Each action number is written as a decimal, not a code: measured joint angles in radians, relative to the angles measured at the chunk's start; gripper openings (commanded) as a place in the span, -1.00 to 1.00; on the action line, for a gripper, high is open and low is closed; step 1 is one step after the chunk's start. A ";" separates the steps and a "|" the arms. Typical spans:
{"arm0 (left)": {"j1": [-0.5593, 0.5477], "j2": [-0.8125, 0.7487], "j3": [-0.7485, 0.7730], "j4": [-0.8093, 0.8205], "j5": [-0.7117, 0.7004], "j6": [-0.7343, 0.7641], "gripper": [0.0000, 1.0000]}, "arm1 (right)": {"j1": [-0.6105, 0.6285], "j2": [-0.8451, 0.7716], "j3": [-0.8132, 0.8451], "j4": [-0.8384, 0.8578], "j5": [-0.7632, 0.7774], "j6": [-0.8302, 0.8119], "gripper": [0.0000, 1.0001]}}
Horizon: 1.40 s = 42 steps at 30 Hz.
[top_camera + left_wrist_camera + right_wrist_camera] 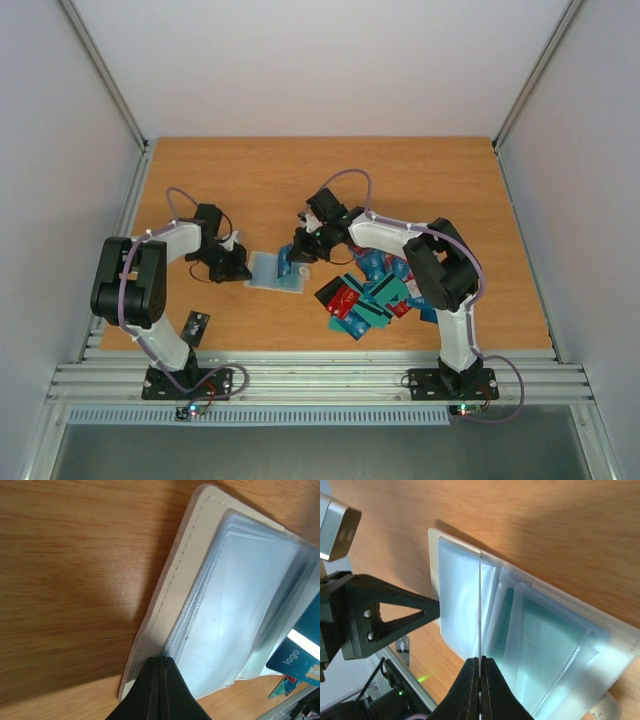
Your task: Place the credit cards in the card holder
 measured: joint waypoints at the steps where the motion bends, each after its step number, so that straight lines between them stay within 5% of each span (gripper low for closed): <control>1: 0.000 0.000 0.001 -0.001 -0.002 0.000 -0.99 | 0.000 -0.001 0.002 -0.002 -0.006 -0.005 -0.98; 17: -0.001 0.000 0.071 -0.053 -0.080 0.026 -0.99 | -0.013 0.057 0.057 -0.142 -0.220 -0.154 -0.98; 42: -0.010 0.086 0.146 -0.052 -0.102 0.024 -0.99 | -0.042 0.187 0.172 -0.261 -0.316 -0.201 -0.98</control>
